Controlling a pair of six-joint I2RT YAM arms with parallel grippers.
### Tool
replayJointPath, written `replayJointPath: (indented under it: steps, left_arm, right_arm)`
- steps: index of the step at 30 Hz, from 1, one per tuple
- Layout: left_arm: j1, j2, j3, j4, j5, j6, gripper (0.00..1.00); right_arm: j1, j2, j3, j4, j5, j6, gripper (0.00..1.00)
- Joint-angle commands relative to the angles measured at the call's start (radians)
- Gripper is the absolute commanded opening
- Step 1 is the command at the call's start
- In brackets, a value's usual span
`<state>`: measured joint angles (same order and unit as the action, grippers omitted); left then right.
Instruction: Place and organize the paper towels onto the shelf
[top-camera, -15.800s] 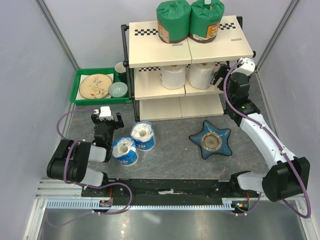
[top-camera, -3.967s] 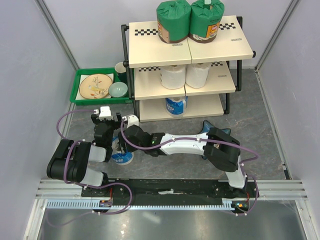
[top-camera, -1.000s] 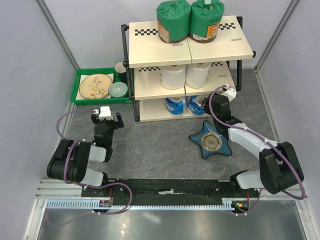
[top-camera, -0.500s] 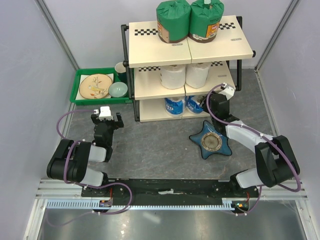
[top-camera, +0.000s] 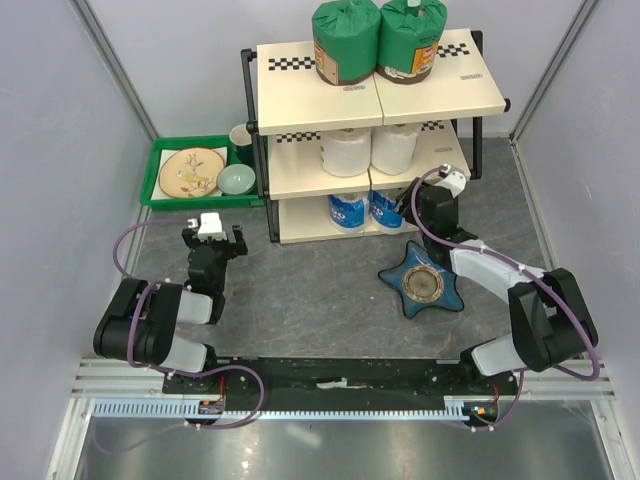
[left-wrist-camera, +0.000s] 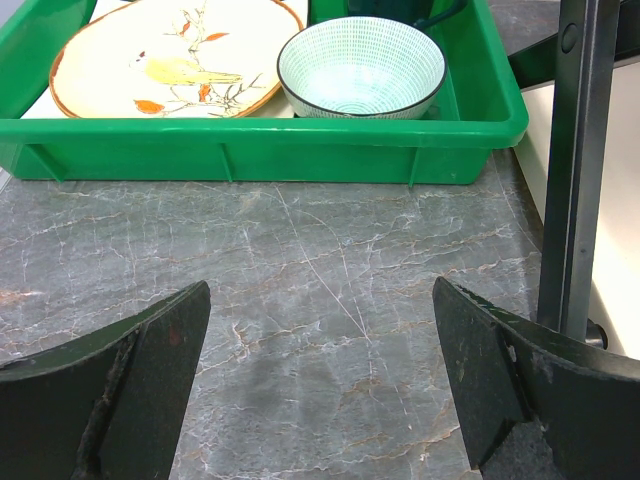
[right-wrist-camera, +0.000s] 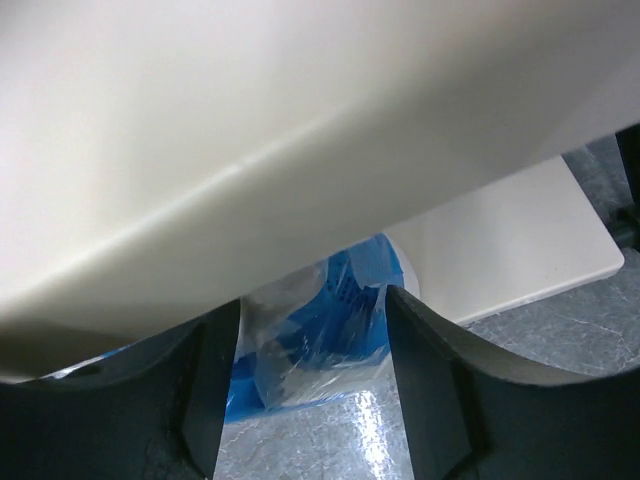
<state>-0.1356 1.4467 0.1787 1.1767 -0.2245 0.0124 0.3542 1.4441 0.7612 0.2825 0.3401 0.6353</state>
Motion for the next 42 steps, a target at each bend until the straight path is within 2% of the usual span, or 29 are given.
replayJointPath:
  steps: [1, 9, 16, 19, 26, 36, 42]
  left_arm:
    - [0.005, 0.001, 0.016, 0.043, 0.004, 0.009, 0.99]
    - [0.005, 0.003, 0.016, 0.043, 0.004, 0.009, 0.99]
    - [0.005, 0.003, 0.016, 0.043, 0.004, 0.009, 0.99]
    - [0.005, 0.001, 0.016, 0.043, 0.004, 0.009, 0.99]
    - [0.005, 0.003, 0.016, 0.043, 0.004, 0.009, 0.99]
    - [0.007, 0.001, 0.016, 0.043, 0.004, 0.008, 0.99]
    - [0.005, 0.001, 0.016, 0.043, 0.004, 0.011, 0.99]
  right_arm:
    - [-0.003, -0.08, 0.038, 0.098, -0.003, -0.005, 0.7]
    - [-0.003, -0.235, -0.025, 0.061, 0.019, -0.014, 0.73]
    - [-0.003, -0.453, -0.229, 0.047, 0.132, 0.026, 0.75]
    - [-0.006, -0.476, -0.278, 0.049, 0.172, 0.056, 0.76]
    - [-0.017, -0.354, -0.318, 0.167, 0.175, 0.086, 0.77]
    - [-0.034, -0.079, -0.192, 0.248, 0.111, 0.056, 0.76]
    - [-0.034, 0.008, -0.139, 0.293, 0.042, 0.073, 0.75]
